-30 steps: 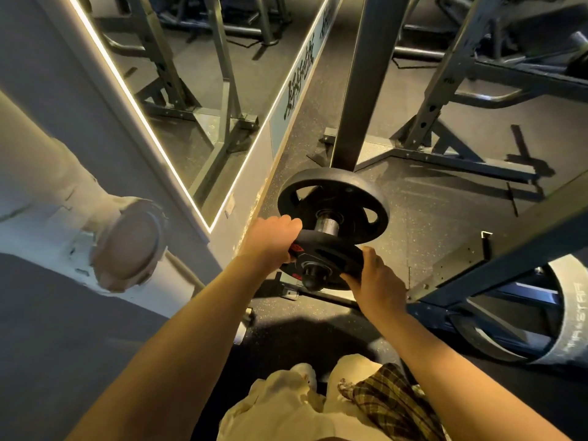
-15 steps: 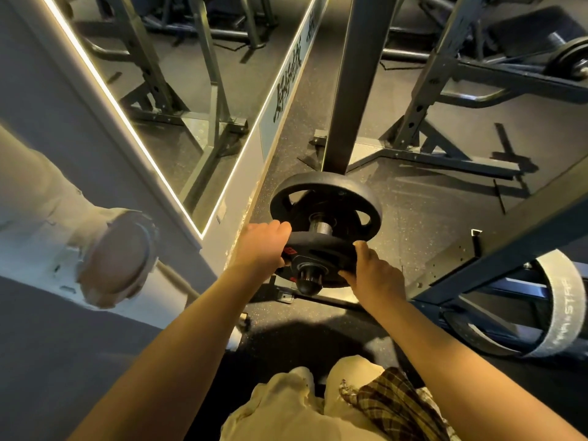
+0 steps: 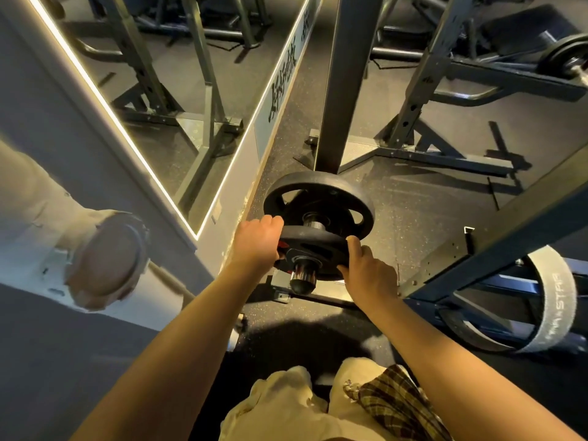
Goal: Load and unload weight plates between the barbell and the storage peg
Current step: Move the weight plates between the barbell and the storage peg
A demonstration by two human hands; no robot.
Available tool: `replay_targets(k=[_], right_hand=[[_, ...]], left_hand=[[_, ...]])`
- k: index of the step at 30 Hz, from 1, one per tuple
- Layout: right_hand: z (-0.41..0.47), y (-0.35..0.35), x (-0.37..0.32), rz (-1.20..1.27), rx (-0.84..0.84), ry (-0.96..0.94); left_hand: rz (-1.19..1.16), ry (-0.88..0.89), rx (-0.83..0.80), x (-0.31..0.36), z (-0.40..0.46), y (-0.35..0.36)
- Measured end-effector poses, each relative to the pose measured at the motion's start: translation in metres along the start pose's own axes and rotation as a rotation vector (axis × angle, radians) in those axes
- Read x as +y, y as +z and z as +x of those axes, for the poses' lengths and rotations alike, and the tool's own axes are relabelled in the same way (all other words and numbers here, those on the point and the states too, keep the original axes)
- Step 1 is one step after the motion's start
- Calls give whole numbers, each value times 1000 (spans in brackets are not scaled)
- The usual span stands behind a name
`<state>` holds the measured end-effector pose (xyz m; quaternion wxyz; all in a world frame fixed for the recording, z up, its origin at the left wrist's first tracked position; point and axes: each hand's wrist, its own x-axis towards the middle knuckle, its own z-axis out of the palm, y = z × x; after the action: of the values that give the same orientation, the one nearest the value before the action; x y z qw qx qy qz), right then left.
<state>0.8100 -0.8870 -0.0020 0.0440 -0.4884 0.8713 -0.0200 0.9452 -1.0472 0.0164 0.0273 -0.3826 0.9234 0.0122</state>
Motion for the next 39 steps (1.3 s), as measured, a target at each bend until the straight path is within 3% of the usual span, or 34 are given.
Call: replay_targets(k=[5,8,22,28,34,39], right_hand=[[18,-5,10,-41,-62,-82],[36,-8,12,31,-16,21],[57,-10,15,-38,5,38],[58,-15,13,-95,25,85],[65,-12,21,148,-112,190],[70,-29,14,-27,-20,-81]], left_hand=[[90,29,-76,-1,12,-6],[115,17,-17,6,30,-7],[34,12,9,3,50,1],[-23,-98,43,12,47,7],[69,-83,40,11,50,6],[149,-110,-80,14,59,-6]])
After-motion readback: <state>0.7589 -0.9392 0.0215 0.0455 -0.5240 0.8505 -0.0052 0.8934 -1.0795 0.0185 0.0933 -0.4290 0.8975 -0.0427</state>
